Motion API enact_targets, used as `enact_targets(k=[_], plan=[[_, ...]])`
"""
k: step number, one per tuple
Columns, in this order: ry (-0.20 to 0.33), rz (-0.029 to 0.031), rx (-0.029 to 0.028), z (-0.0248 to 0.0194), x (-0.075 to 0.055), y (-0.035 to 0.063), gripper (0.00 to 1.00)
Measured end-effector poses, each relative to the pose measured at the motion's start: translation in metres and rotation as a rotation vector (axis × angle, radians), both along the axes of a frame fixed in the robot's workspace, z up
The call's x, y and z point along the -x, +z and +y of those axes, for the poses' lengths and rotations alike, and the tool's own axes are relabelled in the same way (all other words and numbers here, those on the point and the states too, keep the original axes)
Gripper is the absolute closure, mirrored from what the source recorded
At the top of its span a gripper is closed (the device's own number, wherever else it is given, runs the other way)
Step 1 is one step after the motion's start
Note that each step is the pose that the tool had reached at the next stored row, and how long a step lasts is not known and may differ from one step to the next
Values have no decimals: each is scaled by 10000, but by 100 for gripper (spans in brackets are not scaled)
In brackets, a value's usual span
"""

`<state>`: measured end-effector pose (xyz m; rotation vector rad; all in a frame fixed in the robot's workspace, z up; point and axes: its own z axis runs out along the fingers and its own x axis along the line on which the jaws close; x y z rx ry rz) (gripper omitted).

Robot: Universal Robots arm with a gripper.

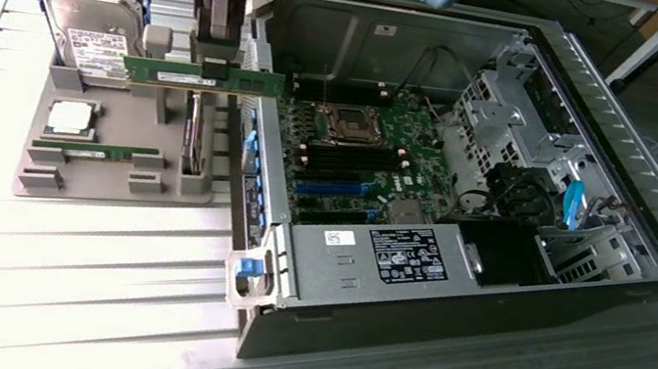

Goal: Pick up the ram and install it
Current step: 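Pick up the ram and move it above insertion slot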

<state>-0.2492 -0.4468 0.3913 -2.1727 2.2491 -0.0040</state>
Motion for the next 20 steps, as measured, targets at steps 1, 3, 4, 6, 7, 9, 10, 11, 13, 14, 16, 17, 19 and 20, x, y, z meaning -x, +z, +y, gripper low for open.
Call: enact_targets(k=[1,3,4,6,7,9,10,11,13,14,16,17,19,20], plan=[[0,0,6,0,-23,0,89],[0,1,12,0,-55,0,89],[0,0,17,0,-71,0,89],[0,1,22,0,-87,1,89],[1,0,30,0,-141,0,89],[-1,1,36,0,-174,0,89],[0,0,38,0,-193,0,89],[0,1,41,0,-208,0,89],[0,1,49,0,-264,0,89],[0,0,51,0,-284,0,89],[0,0,73,0,-477,0,89],[0,0,76,0,-493,0,89],[0,1,81,0,-537,0,89],[-1,0,82,0,-547,0,89]])
